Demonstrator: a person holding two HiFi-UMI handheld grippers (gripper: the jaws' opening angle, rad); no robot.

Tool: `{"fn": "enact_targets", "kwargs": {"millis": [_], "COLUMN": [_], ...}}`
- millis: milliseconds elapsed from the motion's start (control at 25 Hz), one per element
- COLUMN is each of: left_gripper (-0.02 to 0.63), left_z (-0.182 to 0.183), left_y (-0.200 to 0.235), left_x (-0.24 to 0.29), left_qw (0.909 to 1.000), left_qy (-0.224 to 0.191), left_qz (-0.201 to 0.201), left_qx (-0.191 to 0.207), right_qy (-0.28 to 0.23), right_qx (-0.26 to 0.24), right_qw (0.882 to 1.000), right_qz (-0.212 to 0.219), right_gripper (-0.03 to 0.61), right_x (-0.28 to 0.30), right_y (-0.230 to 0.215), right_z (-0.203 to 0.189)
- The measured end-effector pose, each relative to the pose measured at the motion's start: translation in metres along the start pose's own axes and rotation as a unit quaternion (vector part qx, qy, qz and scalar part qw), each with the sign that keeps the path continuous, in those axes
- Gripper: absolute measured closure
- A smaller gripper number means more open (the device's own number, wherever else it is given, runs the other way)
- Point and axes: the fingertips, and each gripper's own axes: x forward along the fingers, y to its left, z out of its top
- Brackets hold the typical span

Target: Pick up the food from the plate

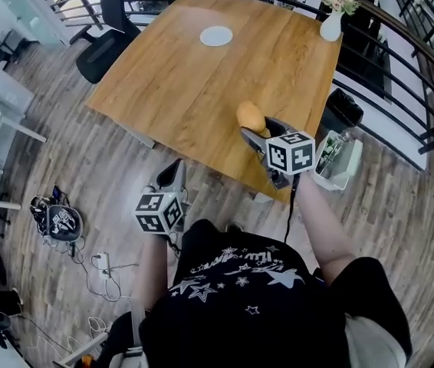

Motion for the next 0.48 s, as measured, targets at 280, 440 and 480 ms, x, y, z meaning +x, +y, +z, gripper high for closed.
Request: {"fn": "enact_targets", "kwargs": {"millis": [280,440,480], "left_gripper": [0.612,0.612,0.612], "left_z": [-0.008,-0.014,-0.014], "left_y": [-0.008,-0.009,-0.01], "left_x": [-0.009,-0.024,-0.028], "left_qw": [0.9999,0.9999,0.9999], "left_qy": [0.002,0.002,0.001], "left_qz": [-0.01,-0.013,-0.015], "left_qx": [-0.002,-0.006,-0.005], "right_qy": [0.009,0.015,0.015], "right_qx": [0.024,0.028,0.028], "right_qw": [1.0,0.999,0.999], "right_qz": [-0.01,-0.017,-0.019], "right_gripper": [0.282,0.282,0.282], "right_x": [-0.015,-0.026,-0.028], "right_y": [0.003,0.013,0.016], "right_z": [-0.027,-0.041,-0.043]}}
